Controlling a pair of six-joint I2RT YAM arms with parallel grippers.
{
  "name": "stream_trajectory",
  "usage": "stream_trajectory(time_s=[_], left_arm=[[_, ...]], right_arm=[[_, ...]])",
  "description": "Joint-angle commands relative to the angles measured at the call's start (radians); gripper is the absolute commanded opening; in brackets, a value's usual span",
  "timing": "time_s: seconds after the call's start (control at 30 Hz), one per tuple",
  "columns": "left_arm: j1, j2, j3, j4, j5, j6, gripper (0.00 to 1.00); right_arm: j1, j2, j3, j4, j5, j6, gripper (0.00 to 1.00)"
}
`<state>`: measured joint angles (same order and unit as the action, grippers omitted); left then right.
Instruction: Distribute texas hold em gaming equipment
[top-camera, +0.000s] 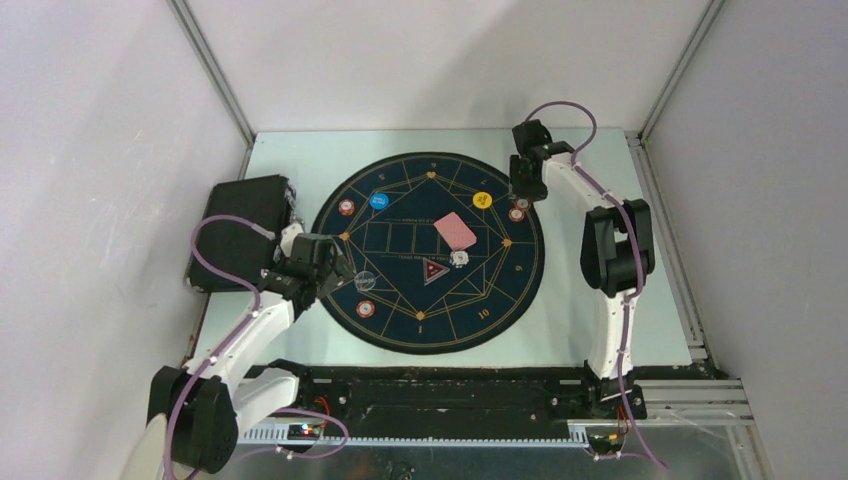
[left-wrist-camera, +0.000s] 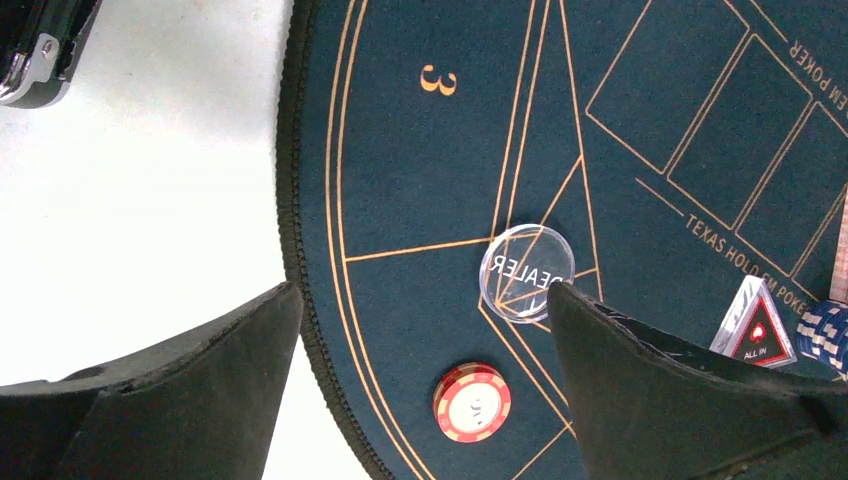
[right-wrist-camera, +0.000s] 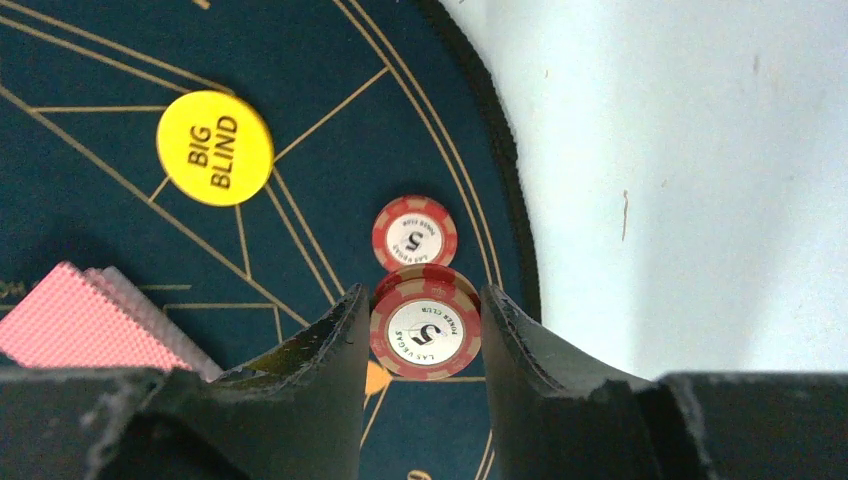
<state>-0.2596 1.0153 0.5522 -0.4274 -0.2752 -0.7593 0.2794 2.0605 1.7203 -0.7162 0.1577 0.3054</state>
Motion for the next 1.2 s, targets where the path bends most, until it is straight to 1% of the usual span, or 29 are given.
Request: stream_trajectory(time_s=[0.0,0.17,0.43,0.57,0.77,0.83,0.9,0.97,1.0,1.1,1.13,1.17], left_arm=[[-0.004,0.01,0.004,0.038,0.005,0.018,1.0],[-0.004,0.017,0.005,0.038,-0.001,0.02,1.0],[-0.004,0.021,0.007,0.043,-0.003,0.021,1.0],[-0.004,0.028,0.008,0.044,-0.002,0.021,1.0],[-0.004,0.033,0.009,0.045,0.002,0.025,1.0],[-0.005,0.03,0.009,0.043,0.0,0.025,1.0],[-0.005,0.028,0.008,0.042,-0.002,0.023,1.0],[-0.004,0.026,0.007,0.042,-0.001,0.023,1.0],[-0.004,0.024,0.007,0.042,-0.001,0.023,1.0],[-0.004,0.024,0.006,0.039,0.001,0.025,1.0],[-0.004,0.023,0.006,0.039,0.001,0.025,1.0],[-0.004,0.02,0.007,0.037,0.001,0.026,1.0]], right_arm=[[0.001,0.079,0.098,-0.008,0.015,-0.02,0.02],[-0.004,0.152,0.151,-0.022,0.033,-0.013,0.03],[-0.01,0.171,0.133,-0.018,0.029,0.002,0.06],[-0.009,0.172,0.111,0.001,0.012,0.011,0.09],[-0.01,0.181,0.111,0.009,0.01,0.019,0.17],[-0.01,0.183,0.11,0.006,0.025,0.024,0.2],[-0.012,0.185,0.107,0.003,0.029,0.027,0.25],[-0.011,0.184,0.103,0.005,0.022,0.029,0.33],[-0.01,0.184,0.099,0.008,0.013,0.03,0.34],[-0.01,0.189,0.102,0.014,0.005,0.038,0.46],[-0.011,0.191,0.107,0.01,0.008,0.041,0.49],[-0.011,0.19,0.109,0.009,0.009,0.045,0.54]])
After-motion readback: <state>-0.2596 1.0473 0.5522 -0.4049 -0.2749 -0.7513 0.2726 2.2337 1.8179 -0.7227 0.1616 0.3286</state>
